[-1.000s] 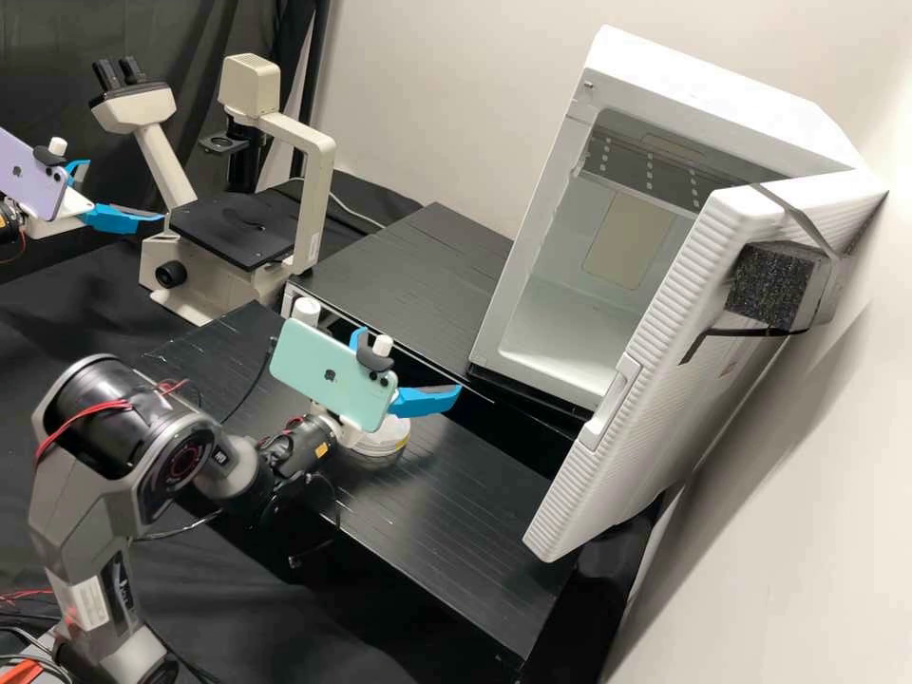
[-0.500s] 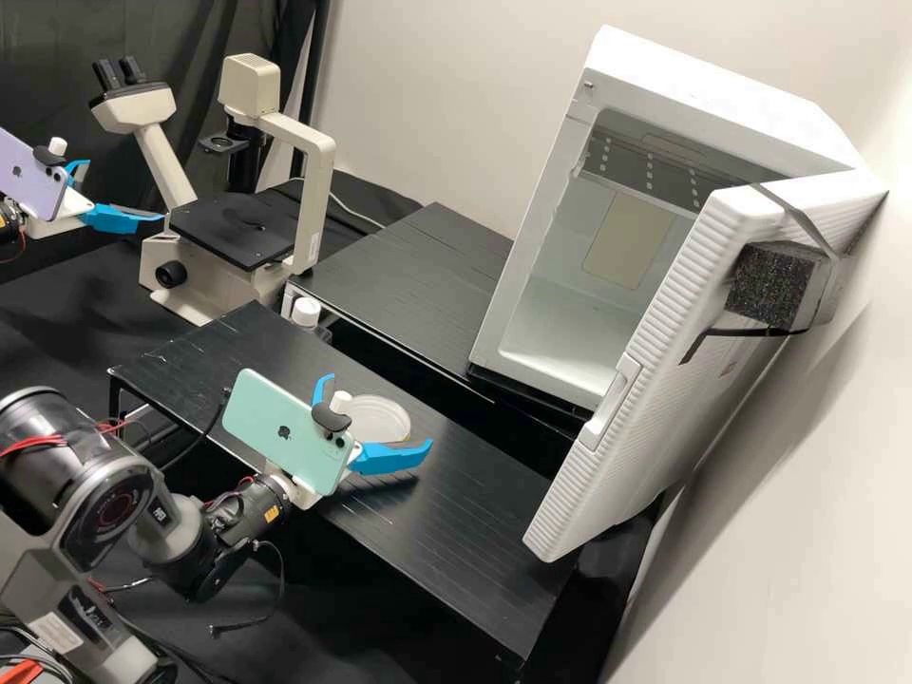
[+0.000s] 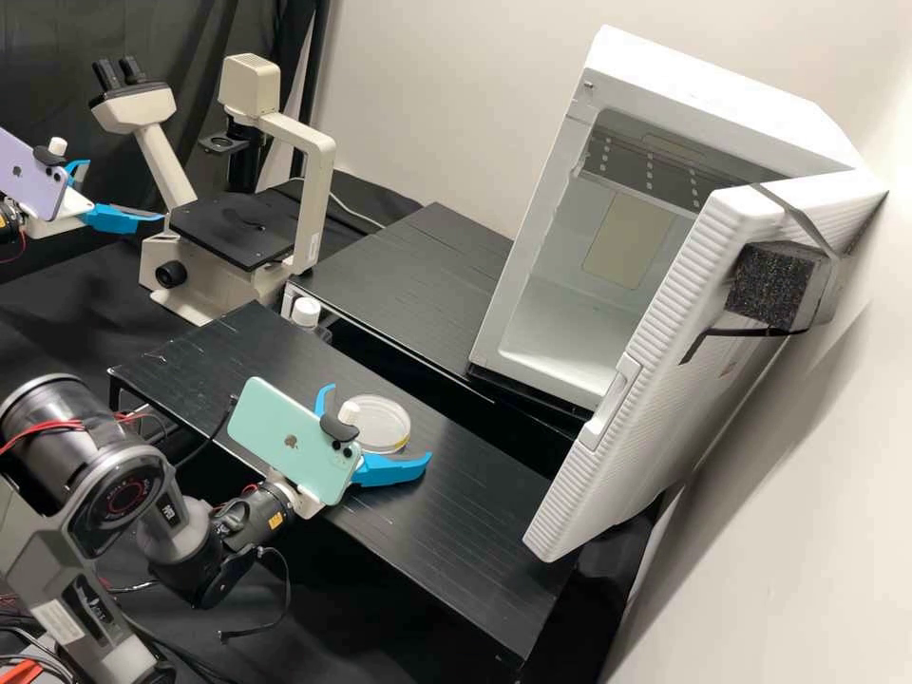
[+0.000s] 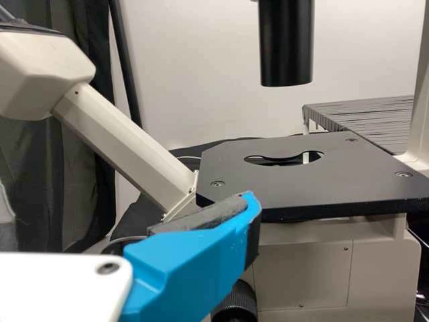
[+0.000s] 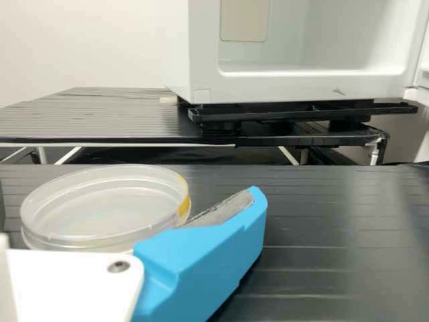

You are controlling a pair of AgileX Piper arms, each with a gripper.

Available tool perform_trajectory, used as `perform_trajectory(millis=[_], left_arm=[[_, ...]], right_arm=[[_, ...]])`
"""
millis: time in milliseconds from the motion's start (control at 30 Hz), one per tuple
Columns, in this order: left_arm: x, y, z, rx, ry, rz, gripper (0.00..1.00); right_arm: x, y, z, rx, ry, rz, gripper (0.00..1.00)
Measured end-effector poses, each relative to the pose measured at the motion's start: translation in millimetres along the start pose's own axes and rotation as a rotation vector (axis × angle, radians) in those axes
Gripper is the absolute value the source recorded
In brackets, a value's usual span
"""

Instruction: Return the petri dish to the incubator.

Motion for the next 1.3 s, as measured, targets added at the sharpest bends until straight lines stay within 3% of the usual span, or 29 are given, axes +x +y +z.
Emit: perform_trajectory(millis=[200,600,733,767,967,1300], left_arm=[[0.0,0.0,0.0,0.000,0.000,0.000,1.00],[0.0,0.0,0.0,0.000,0.000,0.000,1.00],[0.0,0.0,0.0,0.000,0.000,0.000,1.00],[0.0,0.0,0.0,0.000,0.000,0.000,1.00],[0.0,0.0,0.0,0.000,0.000,0.000,1.00],[0.0,0.0,0.0,0.000,0.000,0.000,1.00]], right_arm=[[0.9,-9.1,-5.9,0.006,0.029,-0.046,1.00],[3.0,-13.6,-4.2,0.010,0.021,-0.052,1.00],[3.2,-15.0,-4.6,-0.023,0.016,-0.052,1.00],[3.3,-15.5,-4.5,-0.026,0.012,-0.050,0.00],[4.3,-16.6,-4.0,-0.051,0.008,-0.036,0.00],[5.3,-16.9,-2.1,-0.052,0.005,-0.031,0.00]])
